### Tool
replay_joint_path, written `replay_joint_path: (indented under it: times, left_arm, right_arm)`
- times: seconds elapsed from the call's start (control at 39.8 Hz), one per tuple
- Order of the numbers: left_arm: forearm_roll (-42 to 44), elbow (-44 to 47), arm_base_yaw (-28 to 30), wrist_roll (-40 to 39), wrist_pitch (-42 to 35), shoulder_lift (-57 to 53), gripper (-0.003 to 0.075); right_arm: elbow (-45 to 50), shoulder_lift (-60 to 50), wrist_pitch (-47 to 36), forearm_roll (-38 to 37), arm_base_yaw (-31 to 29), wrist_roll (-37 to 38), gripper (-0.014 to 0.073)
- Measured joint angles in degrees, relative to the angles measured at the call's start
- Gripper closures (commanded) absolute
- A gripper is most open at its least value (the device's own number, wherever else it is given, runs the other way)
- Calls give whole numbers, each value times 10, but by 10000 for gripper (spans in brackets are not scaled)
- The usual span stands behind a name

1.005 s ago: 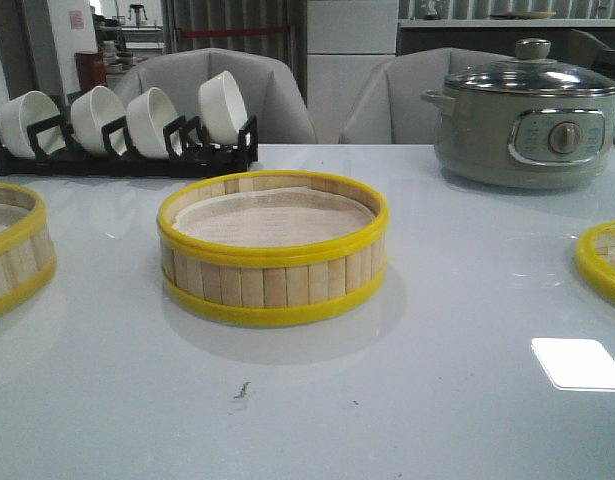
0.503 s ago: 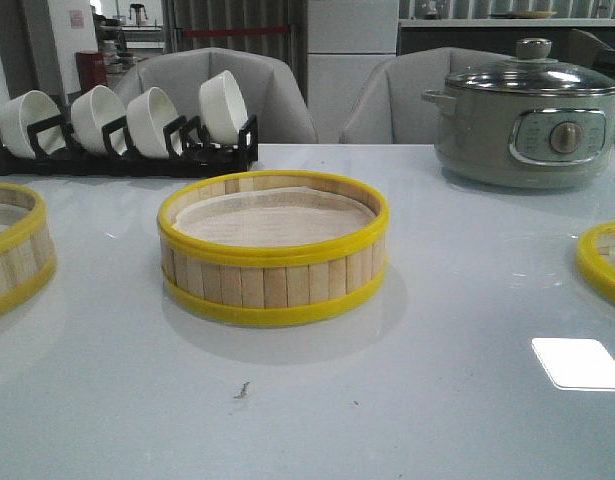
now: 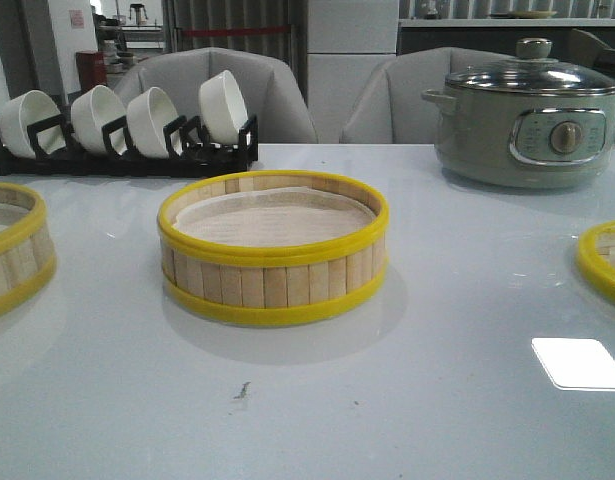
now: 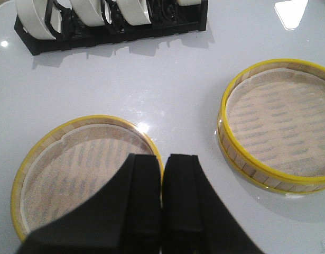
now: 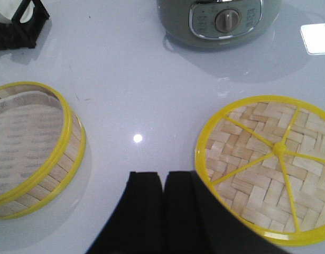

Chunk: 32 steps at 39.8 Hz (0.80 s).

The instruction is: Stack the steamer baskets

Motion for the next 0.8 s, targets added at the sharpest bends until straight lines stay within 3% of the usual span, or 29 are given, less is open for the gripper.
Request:
replay_joint_path:
  times: [0.18, 0.28, 0.35, 0.45, 0.55, 0.8]
  left_arm:
    - [-1, 0, 0, -2, 0, 0, 627]
    - [5, 0, 0, -8, 0, 0, 576]
    - [17, 0, 0, -9, -1, 0, 507]
    - [31, 0, 0, -9, -2, 0, 359]
    - [38, 0, 0, -10, -6, 1, 248]
    - [39, 0, 0, -16, -12, 49, 235]
  right_arm:
    - [0, 16, 1, 0, 0, 0, 534]
    - [0, 19, 1, 0, 0, 0, 517]
    - [0, 19, -1, 0, 0, 0, 429]
    - [0, 19, -6, 0, 0, -2, 260]
    - [0, 19, -15, 0, 0, -2, 181]
    - [0, 19, -24, 0, 0, -3, 180]
